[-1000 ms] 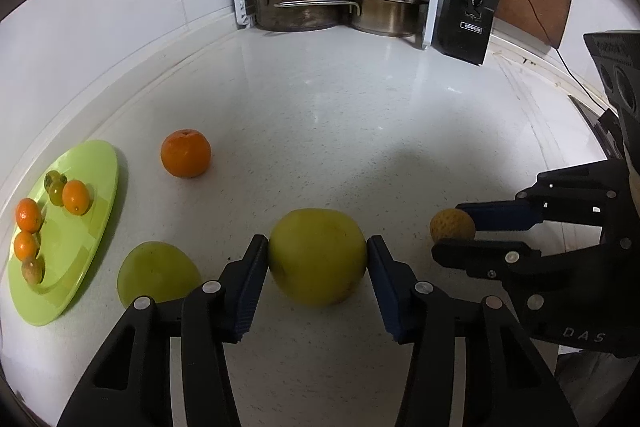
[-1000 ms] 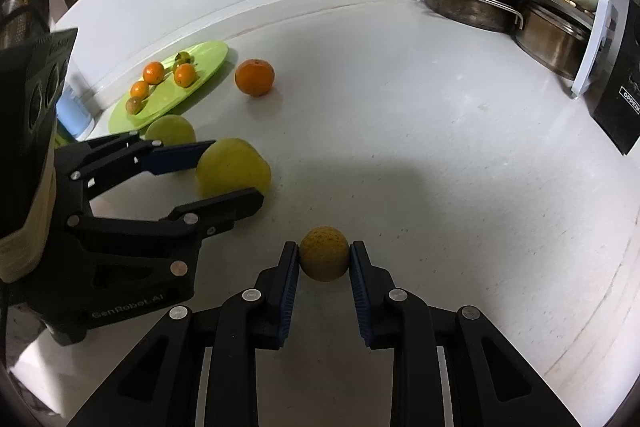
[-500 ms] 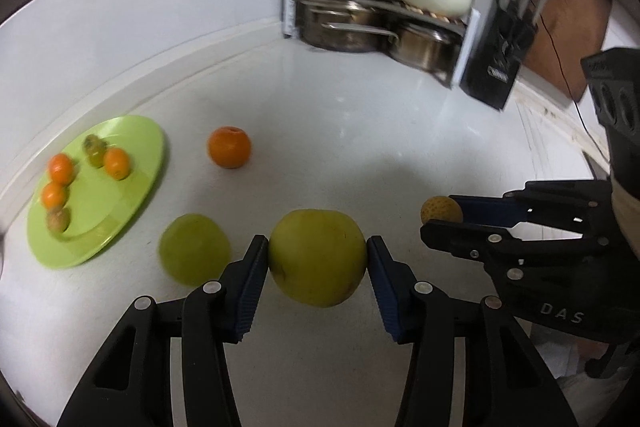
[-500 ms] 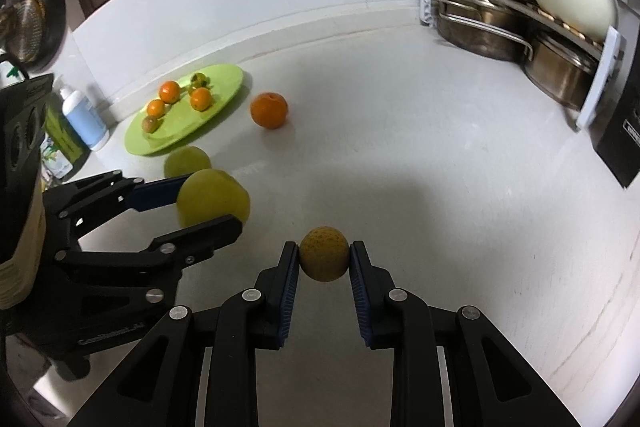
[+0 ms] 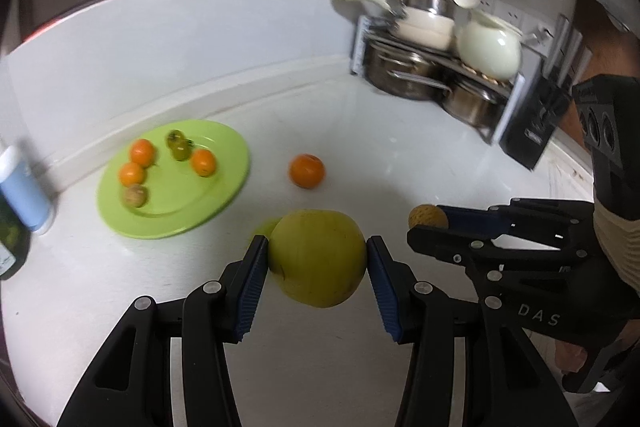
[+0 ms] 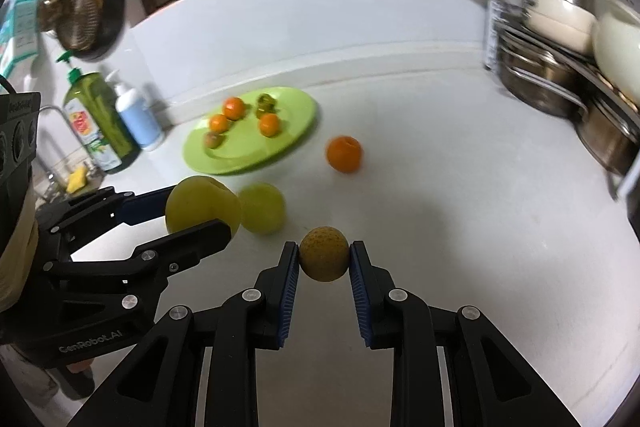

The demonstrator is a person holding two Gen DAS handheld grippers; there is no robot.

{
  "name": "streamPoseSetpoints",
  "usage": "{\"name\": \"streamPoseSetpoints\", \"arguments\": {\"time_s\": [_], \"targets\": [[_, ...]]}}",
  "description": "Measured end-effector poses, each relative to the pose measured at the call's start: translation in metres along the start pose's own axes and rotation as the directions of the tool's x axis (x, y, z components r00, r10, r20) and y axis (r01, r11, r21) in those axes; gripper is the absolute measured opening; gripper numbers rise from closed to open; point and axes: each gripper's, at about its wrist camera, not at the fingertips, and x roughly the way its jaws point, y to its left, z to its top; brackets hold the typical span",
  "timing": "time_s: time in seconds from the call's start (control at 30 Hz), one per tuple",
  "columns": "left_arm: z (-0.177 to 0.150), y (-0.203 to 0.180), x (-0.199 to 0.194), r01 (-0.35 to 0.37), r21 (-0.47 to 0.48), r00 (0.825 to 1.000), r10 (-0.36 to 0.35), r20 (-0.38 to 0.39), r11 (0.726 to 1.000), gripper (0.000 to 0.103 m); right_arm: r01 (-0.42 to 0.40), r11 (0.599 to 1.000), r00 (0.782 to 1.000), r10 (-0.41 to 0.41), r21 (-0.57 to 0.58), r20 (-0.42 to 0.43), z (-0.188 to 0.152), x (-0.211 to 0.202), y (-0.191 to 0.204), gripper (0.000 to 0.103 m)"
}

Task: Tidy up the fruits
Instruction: 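Carry the kiwi and pomelo onto the green plate and open both tools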

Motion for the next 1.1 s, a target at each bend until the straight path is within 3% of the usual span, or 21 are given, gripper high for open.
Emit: {"name": "streamPoseSetpoints", "arguments": {"time_s": [0.47, 1.1], "targets": [[0.022, 0.044, -0.016, -0.118, -0.103, 0.99, 0.125, 0.064, 0.988, 0.049, -0.089, 0.986, 0.995, 0.096, -0.14, 0.039, 0.053, 0.015, 0.032, 0.027], [0.069, 0.102, 0.027, -0.206, -0.164, 0.975, 0.216, 0.045, 0.965, 0.049, -0.15, 0.966, 0.989, 0.148, -0.21, -0.027, 0.147, 0.097, 0.05, 0.027]]}}
